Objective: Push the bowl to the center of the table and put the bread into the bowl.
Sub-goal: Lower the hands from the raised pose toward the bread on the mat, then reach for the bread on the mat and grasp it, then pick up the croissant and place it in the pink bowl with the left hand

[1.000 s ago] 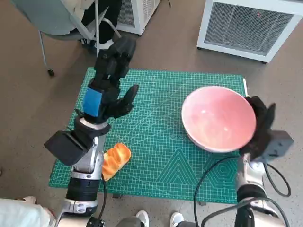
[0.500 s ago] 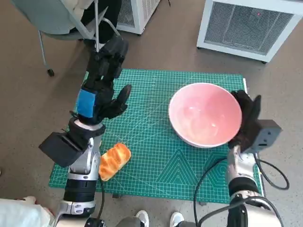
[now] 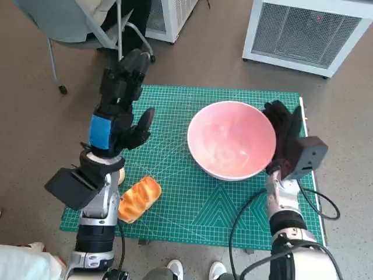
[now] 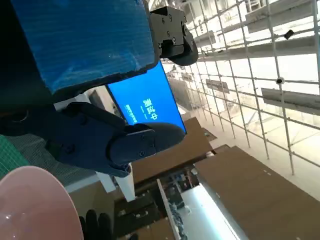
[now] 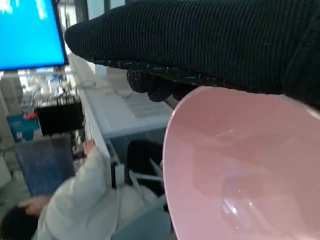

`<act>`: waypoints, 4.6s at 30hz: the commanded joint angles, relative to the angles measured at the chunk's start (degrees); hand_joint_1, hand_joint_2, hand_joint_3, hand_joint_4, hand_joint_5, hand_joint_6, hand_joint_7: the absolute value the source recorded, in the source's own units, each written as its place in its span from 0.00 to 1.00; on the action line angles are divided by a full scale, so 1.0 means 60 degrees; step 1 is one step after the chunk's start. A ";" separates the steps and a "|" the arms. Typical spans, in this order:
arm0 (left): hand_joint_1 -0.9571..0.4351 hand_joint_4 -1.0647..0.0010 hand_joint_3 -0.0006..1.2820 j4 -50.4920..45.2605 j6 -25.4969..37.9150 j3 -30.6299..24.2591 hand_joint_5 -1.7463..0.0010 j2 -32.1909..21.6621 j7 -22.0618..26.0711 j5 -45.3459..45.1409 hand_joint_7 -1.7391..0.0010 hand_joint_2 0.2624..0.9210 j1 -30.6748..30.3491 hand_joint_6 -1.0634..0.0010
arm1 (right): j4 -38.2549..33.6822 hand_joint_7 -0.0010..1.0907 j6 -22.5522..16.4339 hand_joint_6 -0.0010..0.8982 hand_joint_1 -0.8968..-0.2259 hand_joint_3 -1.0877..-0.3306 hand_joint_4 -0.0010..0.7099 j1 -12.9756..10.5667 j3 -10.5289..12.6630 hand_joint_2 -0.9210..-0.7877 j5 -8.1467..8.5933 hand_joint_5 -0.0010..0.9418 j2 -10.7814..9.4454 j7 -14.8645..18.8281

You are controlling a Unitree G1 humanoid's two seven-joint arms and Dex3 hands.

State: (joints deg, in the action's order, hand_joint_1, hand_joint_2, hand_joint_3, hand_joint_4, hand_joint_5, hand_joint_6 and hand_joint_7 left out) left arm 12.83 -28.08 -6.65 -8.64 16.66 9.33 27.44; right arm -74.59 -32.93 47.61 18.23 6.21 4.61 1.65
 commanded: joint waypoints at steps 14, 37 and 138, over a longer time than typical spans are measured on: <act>0.39 0.80 0.39 -0.1479 0.0809 -0.0001 0.99 -0.0834 -0.0115 -0.0617 0.66 1.00 -0.1022 0.98 | -0.0036 0.49 0.0259 0.11 0.56 0.23 0.47 0.0222 -0.0661 0.00 -0.0757 0.00 0.0230 -0.0435; 0.40 0.77 0.26 -0.7097 0.5435 -0.0617 1.00 -0.3973 0.1102 -0.3318 0.76 1.00 -0.5076 0.85 | 0.2156 0.31 -0.4892 0.21 0.45 0.30 0.49 -0.0018 -0.1162 0.00 -0.1279 0.00 0.1138 -0.0404; 0.69 0.42 0.12 -0.2614 0.4224 0.1656 0.32 -0.2705 -0.2052 -0.5693 0.23 1.00 -0.5191 0.52 | 0.3061 0.25 -0.5777 0.24 0.51 0.32 0.49 -0.0546 -0.1947 0.00 -0.1494 0.00 0.0906 -0.0479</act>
State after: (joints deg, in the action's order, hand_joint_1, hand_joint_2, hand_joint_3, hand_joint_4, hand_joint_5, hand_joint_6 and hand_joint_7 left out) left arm -3.44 -2.14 3.77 -25.30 5.27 -25.21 -3.69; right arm -55.34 -67.73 45.89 6.65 -2.59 10.05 -1.76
